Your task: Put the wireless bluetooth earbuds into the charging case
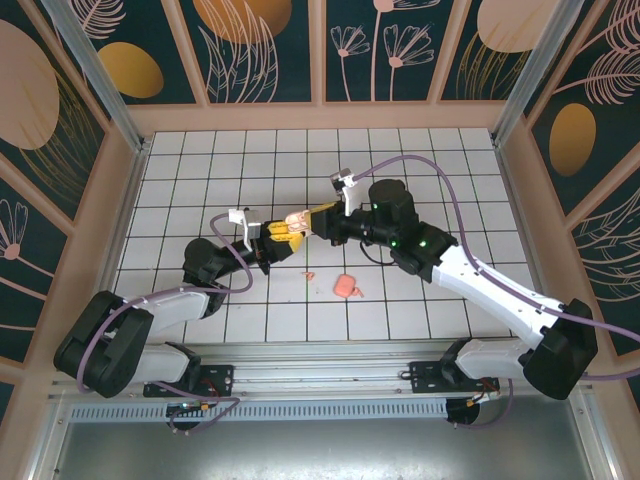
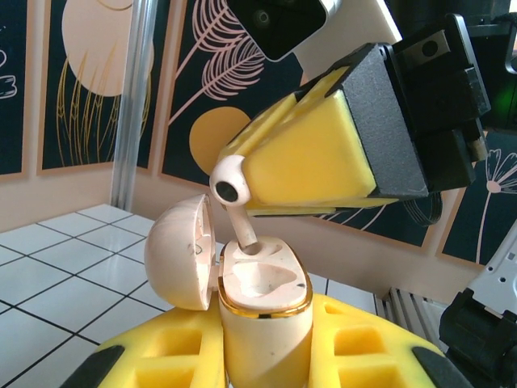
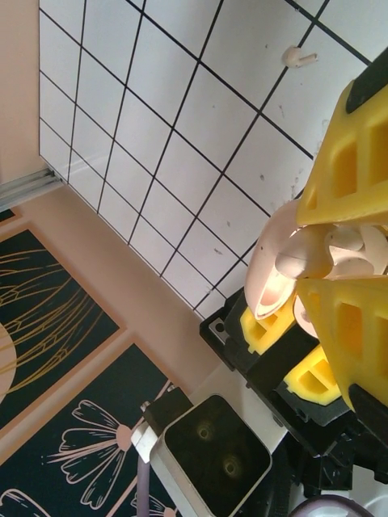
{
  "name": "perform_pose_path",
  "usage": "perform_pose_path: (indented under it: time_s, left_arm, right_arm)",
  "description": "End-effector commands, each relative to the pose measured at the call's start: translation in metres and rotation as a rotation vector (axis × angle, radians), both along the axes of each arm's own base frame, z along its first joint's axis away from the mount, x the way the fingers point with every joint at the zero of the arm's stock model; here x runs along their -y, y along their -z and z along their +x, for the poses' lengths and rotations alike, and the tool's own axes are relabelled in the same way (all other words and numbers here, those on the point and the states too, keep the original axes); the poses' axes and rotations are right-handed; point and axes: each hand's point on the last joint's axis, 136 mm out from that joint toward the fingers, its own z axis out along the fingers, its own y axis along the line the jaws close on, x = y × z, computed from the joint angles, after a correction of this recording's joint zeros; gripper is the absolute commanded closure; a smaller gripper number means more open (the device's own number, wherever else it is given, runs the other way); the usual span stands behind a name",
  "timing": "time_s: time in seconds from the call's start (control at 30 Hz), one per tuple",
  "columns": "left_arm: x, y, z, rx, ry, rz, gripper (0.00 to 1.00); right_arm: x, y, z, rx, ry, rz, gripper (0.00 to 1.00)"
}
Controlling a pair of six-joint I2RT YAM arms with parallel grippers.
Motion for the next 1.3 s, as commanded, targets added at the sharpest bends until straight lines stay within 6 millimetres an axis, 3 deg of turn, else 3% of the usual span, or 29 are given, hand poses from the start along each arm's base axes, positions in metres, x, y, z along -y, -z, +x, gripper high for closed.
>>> perform_pose_path:
  time_s: [0.0, 1.27]
  left_arm:
    - [-0.002, -0.025, -0.001, 0.066, -0.006, -0.064, 0.91]
    - [0.004, -0.027, -0.006, 0.103, 0.036, -0.013, 0.91]
  right_arm:
    - [0.003, 0.000, -0.009, 0.032, -0.019, -0.011, 0.81]
    - [-0.001, 0.011, -0.025, 0.128, -0.131, -0.281, 0.80]
